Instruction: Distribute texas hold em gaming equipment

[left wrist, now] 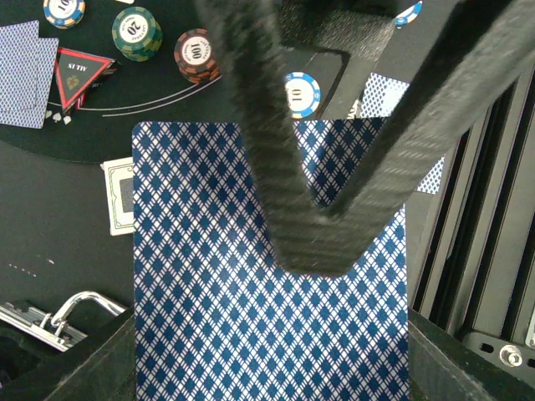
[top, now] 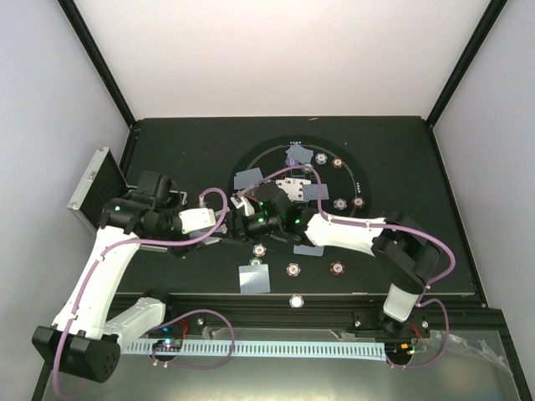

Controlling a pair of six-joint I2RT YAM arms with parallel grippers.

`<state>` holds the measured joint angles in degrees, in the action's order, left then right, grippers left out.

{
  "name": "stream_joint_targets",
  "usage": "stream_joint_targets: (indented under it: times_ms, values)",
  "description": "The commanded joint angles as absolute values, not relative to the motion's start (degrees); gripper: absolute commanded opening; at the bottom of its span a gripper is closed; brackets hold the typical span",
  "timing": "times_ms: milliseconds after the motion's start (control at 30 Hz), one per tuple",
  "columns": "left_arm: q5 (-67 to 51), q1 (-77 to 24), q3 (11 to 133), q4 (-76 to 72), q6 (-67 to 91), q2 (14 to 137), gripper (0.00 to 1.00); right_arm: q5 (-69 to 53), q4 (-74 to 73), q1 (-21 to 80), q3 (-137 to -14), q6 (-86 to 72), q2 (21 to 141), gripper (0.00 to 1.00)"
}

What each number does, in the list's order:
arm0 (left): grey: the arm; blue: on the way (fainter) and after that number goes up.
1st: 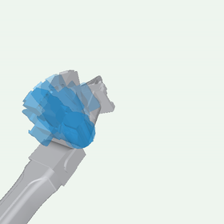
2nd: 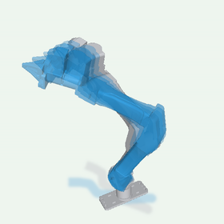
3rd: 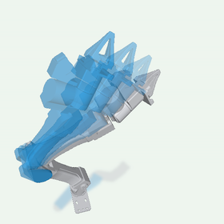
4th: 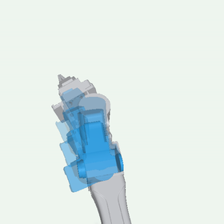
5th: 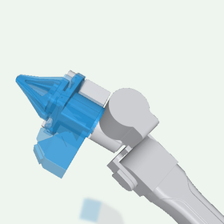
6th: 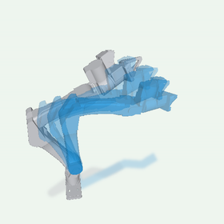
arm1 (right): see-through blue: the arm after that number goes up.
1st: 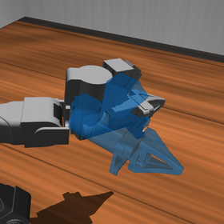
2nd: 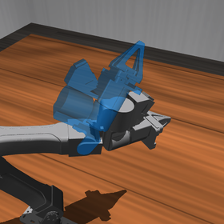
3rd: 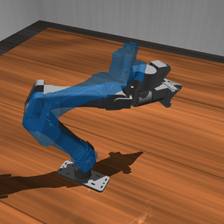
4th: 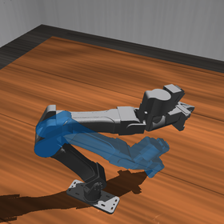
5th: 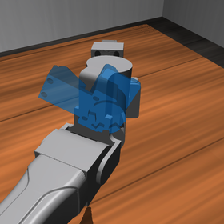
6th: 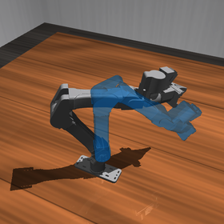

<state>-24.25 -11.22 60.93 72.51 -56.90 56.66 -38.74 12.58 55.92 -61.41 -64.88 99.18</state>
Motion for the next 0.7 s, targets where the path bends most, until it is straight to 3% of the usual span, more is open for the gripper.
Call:
stream_joint_targets:
  times_ms: [0, 267, 667]
  values:
    - [-25.3, -11.1, 62.8, 73.5, -57.0, 55.9, 0.02, -41.6, 21.4, 56.3, -63.7, -69.8, 102.0, 0.80]
    - [-24.8, -11.1, 63.1, 73.7, -57.1, 56.0, 0.01, -43.1, 23.2, 56.1, -65.1, -71.0, 105.5, 0.79]
    - [-24.6, -11.1, 64.5, 74.6, -57.2, 56.0, 0.02, -41.1, 15.8, 52.8, -62.3, -65.2, 102.8, 0.67]
